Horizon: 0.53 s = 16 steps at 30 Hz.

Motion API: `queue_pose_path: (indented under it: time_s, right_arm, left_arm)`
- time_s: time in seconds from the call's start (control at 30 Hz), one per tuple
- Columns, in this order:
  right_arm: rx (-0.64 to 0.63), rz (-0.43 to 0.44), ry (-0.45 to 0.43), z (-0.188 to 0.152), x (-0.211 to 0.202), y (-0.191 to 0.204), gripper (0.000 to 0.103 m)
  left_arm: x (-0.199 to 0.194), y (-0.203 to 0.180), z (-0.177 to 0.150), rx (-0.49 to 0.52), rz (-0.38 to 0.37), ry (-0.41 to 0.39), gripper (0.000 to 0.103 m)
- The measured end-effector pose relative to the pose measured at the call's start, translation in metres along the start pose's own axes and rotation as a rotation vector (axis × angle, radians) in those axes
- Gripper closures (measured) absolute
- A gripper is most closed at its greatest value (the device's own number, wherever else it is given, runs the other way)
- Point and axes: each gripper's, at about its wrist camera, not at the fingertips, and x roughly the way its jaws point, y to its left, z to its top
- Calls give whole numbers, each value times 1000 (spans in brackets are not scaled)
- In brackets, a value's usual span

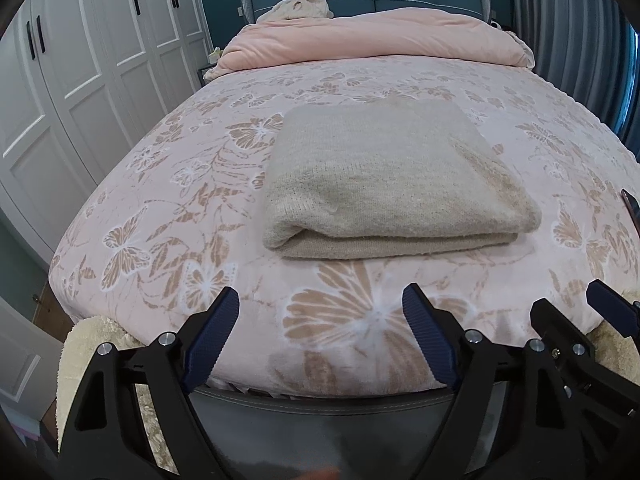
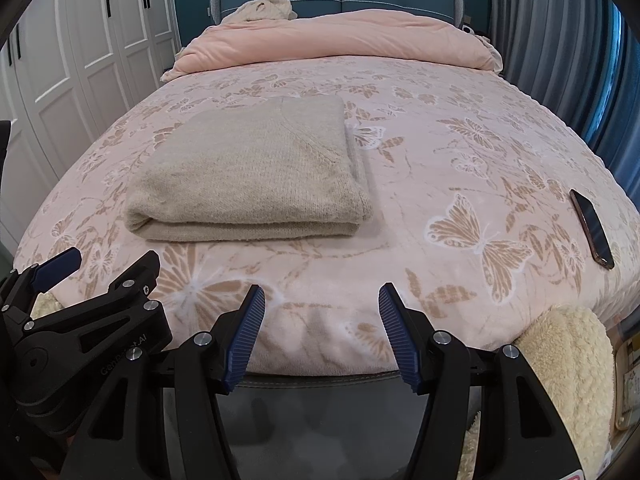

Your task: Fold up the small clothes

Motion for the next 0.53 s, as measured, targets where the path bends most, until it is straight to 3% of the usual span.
queue_pose_path:
  time_s: [0.53]
  right_arm:
    - [2,-7,3,-2,-1,5,44]
  left_arm:
    - [2,1,-1,1,8,3,24]
